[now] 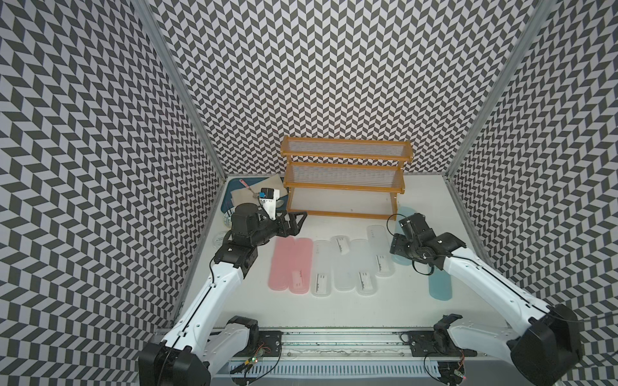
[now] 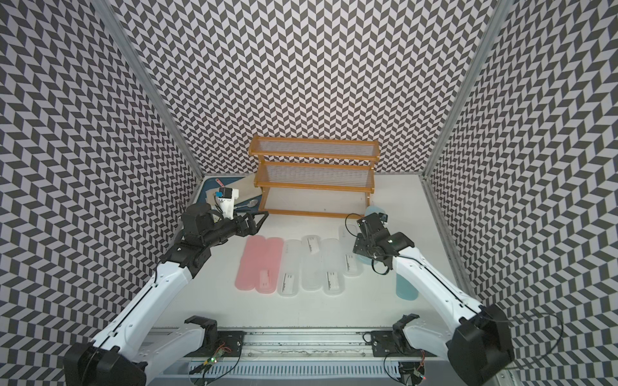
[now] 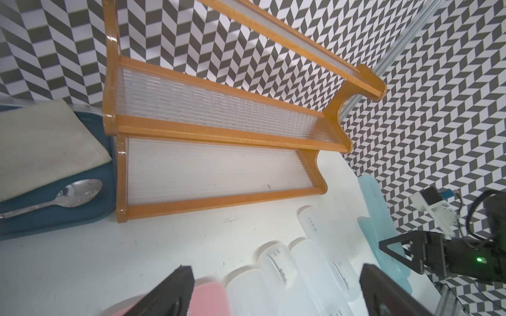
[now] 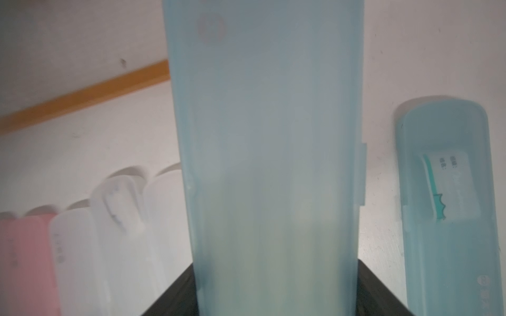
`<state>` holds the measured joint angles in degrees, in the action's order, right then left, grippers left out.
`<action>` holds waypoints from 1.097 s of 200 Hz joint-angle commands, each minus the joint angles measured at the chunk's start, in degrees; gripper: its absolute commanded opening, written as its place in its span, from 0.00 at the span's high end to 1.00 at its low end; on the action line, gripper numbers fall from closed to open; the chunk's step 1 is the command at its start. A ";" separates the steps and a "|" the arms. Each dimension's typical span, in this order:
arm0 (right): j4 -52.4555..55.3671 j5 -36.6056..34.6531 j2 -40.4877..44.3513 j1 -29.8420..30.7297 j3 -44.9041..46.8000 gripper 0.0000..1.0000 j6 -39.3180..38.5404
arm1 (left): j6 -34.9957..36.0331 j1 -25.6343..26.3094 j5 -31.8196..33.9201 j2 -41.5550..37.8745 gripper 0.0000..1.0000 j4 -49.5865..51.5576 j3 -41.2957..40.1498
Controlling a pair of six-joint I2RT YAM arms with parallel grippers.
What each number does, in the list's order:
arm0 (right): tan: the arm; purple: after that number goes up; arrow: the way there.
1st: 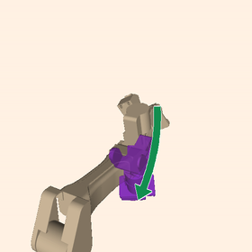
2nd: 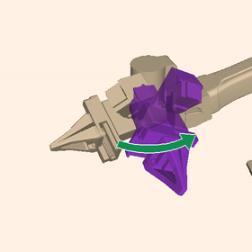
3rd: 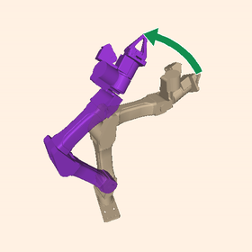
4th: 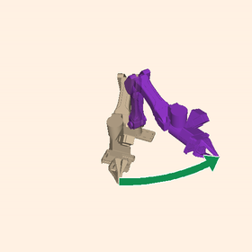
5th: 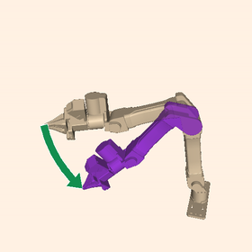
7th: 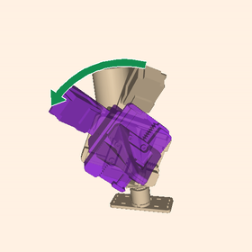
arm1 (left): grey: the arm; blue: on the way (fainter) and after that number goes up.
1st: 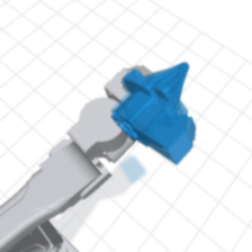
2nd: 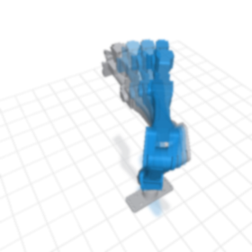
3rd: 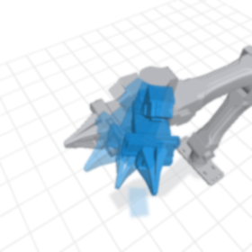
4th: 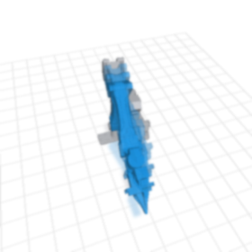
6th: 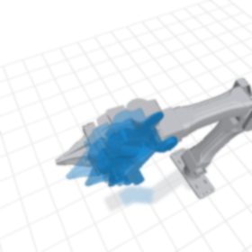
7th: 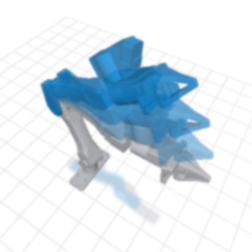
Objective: Place the pencil cases on the shelf according to color
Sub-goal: Place the pencil case on the shelf.
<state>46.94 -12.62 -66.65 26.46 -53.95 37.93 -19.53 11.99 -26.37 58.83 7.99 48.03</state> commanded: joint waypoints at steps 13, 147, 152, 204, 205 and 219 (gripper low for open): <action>-0.56 3.21 1.61 0.46 -9.06 0.31 -6.15 | -2.32 0.07 -0.23 3.04 0.00 -0.56 9.05; -6.33 0.55 -27.95 -3.72 -55.60 0.29 -22.86 | 2.20 0.15 -1.48 22.48 0.00 -9.24 21.96; -6.39 0.96 -29.17 -4.27 -57.09 0.29 -23.09 | 1.76 0.14 -1.20 22.57 0.00 -9.97 20.93; -3.25 2.46 -40.40 -8.50 -70.68 0.27 -25.18 | -4.18 -0.21 -5.49 21.92 0.00 -16.22 15.23; -3.12 2.40 -40.67 -8.60 -70.94 0.27 -25.14 | -4.23 -0.21 -5.56 21.98 0.00 -16.15 15.24; -1.88 2.86 -43.67 -9.86 -74.34 0.26 -25.56 | -4.04 -0.21 -5.95 22.62 0.00 -14.68 16.09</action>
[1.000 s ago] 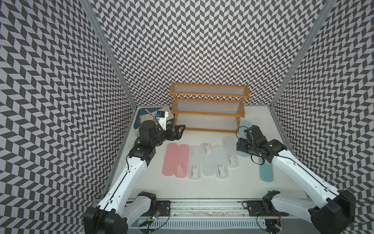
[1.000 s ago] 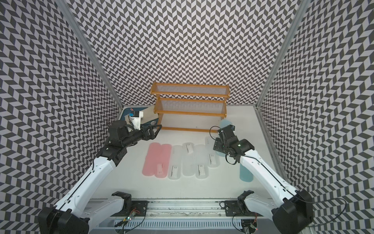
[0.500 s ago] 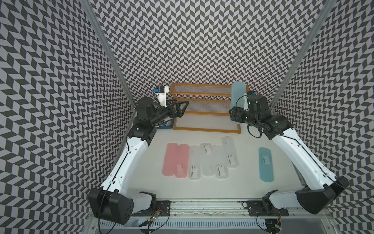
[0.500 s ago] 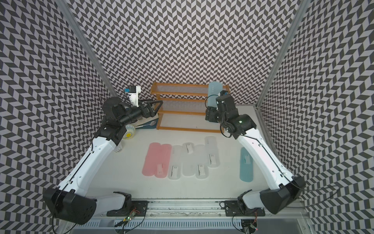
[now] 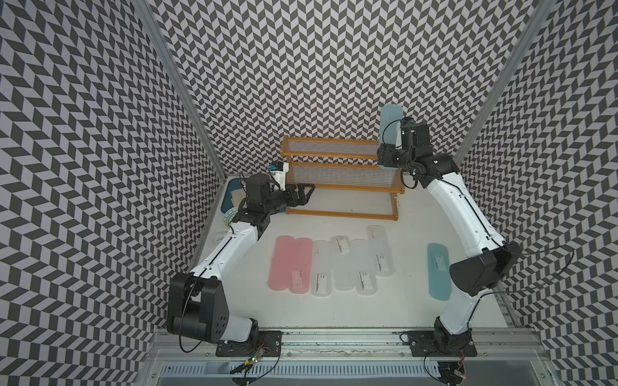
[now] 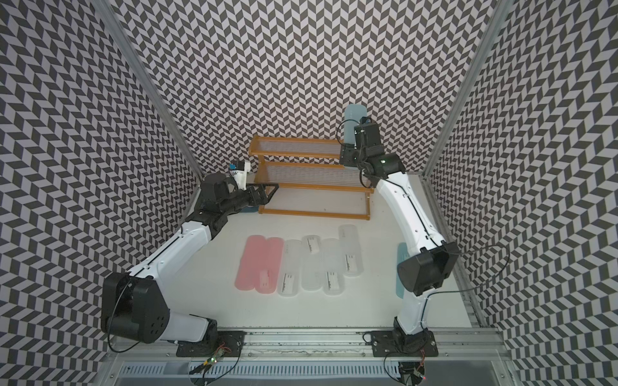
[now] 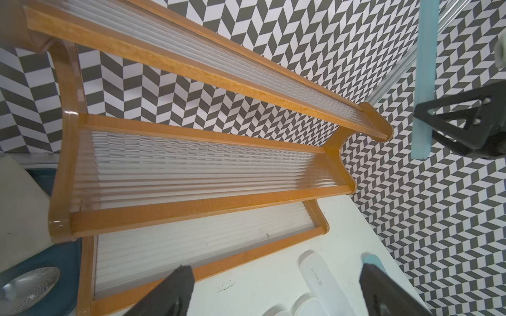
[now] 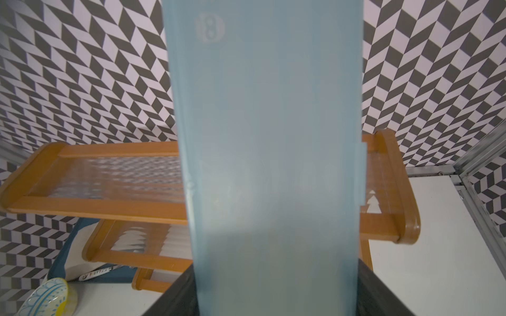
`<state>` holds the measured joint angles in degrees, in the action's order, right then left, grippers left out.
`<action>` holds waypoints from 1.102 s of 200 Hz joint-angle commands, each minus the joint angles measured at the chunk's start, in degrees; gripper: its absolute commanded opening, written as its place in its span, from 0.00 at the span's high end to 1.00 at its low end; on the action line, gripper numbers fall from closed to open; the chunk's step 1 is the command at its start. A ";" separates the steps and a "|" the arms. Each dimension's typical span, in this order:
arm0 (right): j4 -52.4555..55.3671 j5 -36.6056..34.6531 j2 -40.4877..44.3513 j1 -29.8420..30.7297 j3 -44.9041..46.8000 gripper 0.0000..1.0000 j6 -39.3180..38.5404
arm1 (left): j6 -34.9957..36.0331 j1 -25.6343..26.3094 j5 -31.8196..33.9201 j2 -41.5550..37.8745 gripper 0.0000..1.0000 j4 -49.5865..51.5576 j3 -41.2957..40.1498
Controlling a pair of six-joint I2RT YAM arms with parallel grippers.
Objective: Place the pencil cases on the shelf according to color
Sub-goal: Place the pencil case on the shelf.
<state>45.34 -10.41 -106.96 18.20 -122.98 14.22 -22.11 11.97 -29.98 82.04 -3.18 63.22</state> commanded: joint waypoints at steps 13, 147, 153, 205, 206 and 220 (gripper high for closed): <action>0.16 1.28 -5.76 -2.57 -7.58 0.26 -1.84 | -0.93 -0.19 -2.37 -0.15 0.00 -2.25 1.53; 2.34 3.82 -11.21 -5.09 -10.20 0.10 -0.39 | -0.85 -0.19 -2.76 1.01 0.00 -1.13 1.28; 2.32 3.83 -11.11 -5.10 -10.18 0.10 -0.36 | -0.83 -0.19 -2.72 0.97 0.00 -1.14 1.23; 2.79 2.95 -7.28 -5.10 -9.50 0.08 0.95 | -0.74 -0.19 -2.67 1.53 0.00 -0.93 1.05; 2.81 2.91 -7.16 -5.10 -9.53 0.08 0.97 | -0.74 -0.19 -2.65 1.54 0.00 -0.94 0.99; 3.15 2.26 -4.58 -5.12 -9.40 0.06 1.02 | -0.66 -0.08 -2.46 1.97 0.00 -0.86 1.01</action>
<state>48.82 -7.09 -117.21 13.32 -131.94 14.15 -23.05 11.97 -32.03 83.15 -3.97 63.35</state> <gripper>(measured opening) 0.928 0.993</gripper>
